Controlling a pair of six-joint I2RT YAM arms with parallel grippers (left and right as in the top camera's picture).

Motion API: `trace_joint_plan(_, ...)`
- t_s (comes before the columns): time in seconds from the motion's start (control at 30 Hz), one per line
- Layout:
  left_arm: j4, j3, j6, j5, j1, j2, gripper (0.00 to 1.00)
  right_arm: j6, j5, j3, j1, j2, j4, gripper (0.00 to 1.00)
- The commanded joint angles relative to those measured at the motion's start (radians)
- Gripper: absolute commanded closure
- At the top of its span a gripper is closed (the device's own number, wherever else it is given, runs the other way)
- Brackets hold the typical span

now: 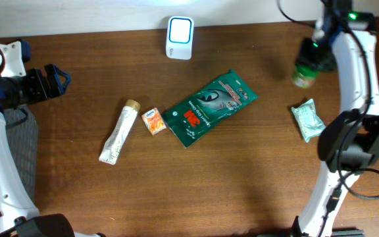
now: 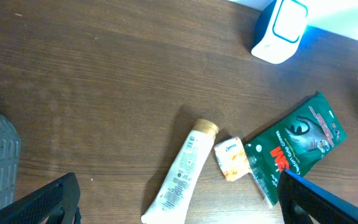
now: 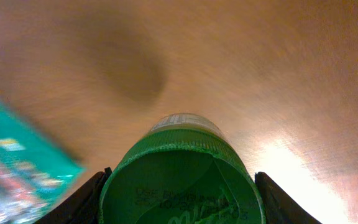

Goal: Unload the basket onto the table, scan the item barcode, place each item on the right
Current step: 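Carry the jar right and set it beside the Zappy pack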

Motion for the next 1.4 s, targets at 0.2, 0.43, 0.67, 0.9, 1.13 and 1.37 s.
trace_joint_plan(0.2, -0.001, 0.018, -0.013, 0.01, 0.0, -0.013, 0.01, 0.01, -0.079, -0.211, -0.164, 0.005, 0.076, 0.5)
trace_joint_plan(0.43, -0.001, 0.018, -0.013, 0.01, 0.0, -0.013, 0.01, 0.011, -0.132, -0.203, -0.164, 0.004, 0.074, 0.02)
trace_joint_plan(0.67, -0.001, 0.018, -0.013, 0.01, 0.0, -0.013, 0.01, 0.01, -0.238, -0.072, -0.134, -0.02, 0.006, 0.02)
trace_joint_plan(0.9, -0.001, 0.018, -0.013, 0.01, 0.0, -0.013, 0.01, 0.011, -0.254, 0.118, 0.025, -0.059, -0.163, 0.02)
trace_joint_plan(1.13, -0.001, 0.018, -0.013, 0.01, 0.0, -0.013, 0.01, 0.011, -0.39, 0.071, 0.19, -0.039, -0.161, 0.0)
trace_joint_plan(1.37, -0.001, 0.018, -0.013, 0.01, 0.0, -0.013, 0.01, 0.18, -0.391, -0.179, 0.431, -0.026, 0.089, 0.48)
